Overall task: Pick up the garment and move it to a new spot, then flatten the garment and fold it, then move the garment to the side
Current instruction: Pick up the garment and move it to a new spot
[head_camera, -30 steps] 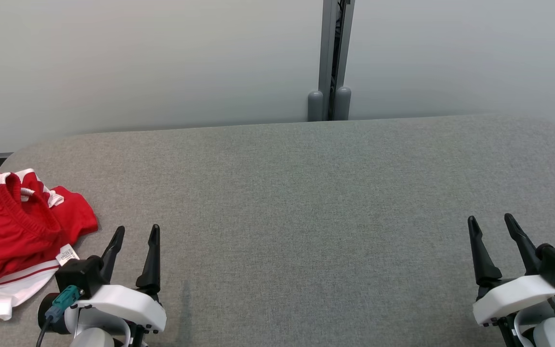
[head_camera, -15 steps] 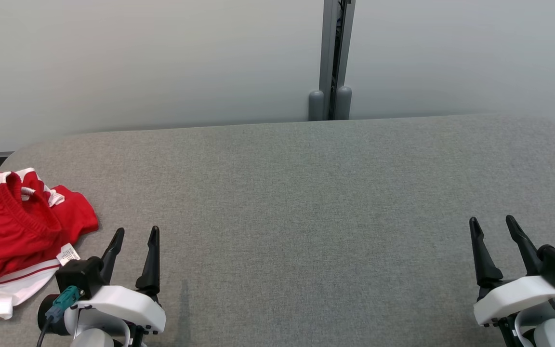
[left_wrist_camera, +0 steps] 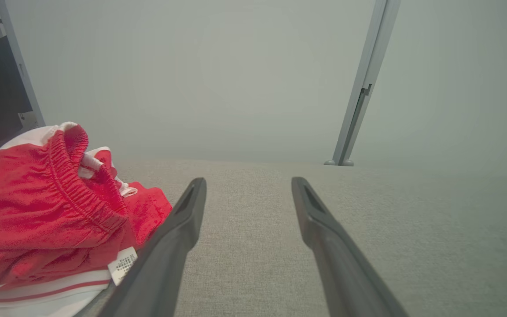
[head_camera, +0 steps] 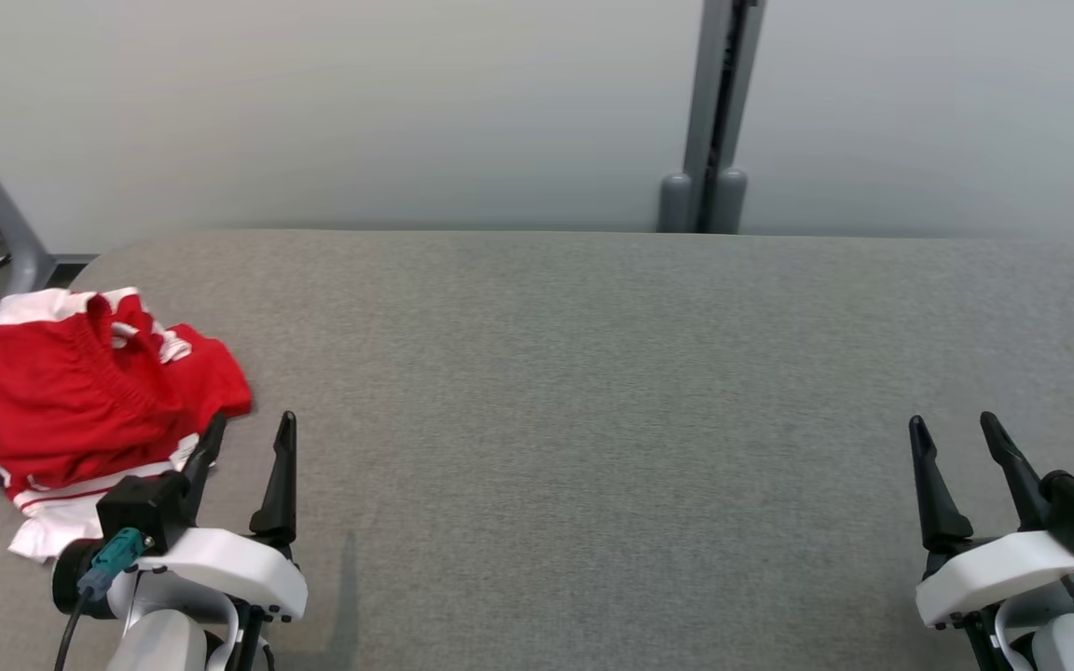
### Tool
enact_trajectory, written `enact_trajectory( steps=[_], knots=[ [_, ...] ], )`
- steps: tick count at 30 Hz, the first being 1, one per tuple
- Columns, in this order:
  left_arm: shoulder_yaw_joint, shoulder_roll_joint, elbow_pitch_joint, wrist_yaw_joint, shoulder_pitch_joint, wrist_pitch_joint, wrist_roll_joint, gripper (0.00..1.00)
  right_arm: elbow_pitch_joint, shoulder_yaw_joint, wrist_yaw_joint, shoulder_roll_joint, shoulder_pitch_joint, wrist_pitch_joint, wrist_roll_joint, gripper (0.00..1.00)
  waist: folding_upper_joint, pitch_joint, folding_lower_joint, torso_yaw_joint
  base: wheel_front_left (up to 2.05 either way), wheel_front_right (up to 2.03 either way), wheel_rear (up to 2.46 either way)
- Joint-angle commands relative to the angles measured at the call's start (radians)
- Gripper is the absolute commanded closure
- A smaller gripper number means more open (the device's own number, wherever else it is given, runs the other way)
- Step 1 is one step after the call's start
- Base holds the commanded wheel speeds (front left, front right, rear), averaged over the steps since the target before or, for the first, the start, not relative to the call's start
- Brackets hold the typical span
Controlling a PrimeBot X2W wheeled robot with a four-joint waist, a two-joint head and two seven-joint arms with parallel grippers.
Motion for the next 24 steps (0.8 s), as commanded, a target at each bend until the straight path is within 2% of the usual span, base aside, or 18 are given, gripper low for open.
enact_trajectory(
  steps=[1, 15, 24],
  knots=[
    [0.006, 0.007, -0.006, 0.006, -0.018, 0.0, 0.009, 0.0, -0.007, 0.004, 0.002, 0.0, -0.002, -0.006, -0.003, 0.0, -0.0001, 0.003, 0.0, 0.035, 0.0, 0.0, 0.0],
    [0.05, 0.025, -0.024, 0.012, -0.025, 0.0, 0.02, 0.0, -0.015, 0.056, 0.002, 0.004, -0.023, -0.006, 0.0, 0.0, -0.0001, 0.019, 0.0, 0.236, 0.0, 0.0, 0.0],
    [0.058, 0.02, -0.033, 0.012, -0.015, 0.0, 0.029, 0.0, -0.014, 0.063, 0.002, 0.004, -0.031, -0.006, -0.006, 0.0, -0.0001, 0.023, 0.0, 0.309, 0.0, 0.0, 0.0]
  ],
)
